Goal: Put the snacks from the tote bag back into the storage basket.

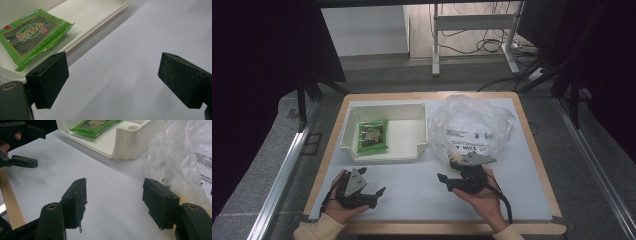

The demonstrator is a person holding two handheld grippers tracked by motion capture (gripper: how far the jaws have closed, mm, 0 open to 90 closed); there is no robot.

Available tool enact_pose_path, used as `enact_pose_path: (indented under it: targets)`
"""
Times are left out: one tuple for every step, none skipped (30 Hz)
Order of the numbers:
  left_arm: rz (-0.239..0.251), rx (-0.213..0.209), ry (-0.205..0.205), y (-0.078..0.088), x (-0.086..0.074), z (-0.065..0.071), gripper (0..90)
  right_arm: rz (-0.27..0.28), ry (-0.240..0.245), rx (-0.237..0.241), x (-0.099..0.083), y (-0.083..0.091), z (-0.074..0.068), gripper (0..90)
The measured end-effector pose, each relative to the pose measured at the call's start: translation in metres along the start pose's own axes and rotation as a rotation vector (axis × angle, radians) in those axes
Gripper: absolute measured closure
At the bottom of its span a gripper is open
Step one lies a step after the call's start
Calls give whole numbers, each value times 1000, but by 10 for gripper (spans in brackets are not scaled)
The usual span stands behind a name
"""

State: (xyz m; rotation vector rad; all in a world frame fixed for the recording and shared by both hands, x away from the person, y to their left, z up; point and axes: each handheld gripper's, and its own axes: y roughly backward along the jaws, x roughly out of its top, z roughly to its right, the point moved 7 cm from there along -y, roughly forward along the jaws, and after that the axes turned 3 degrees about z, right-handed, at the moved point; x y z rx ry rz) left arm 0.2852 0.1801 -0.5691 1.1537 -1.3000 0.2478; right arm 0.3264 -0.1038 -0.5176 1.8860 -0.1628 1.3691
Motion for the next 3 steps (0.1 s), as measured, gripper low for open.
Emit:
enact_pose_path:
  targets:
    - [-1,0,0,0,0,0,96,1,0,3,0,-1,0,361]
    - [1,0,2,-1,0,1,96,0,-1,5,0,-1,-1,357]
    - [0,0,1,-1,0,0,96,-2,1,9,0,-2,-2,354]
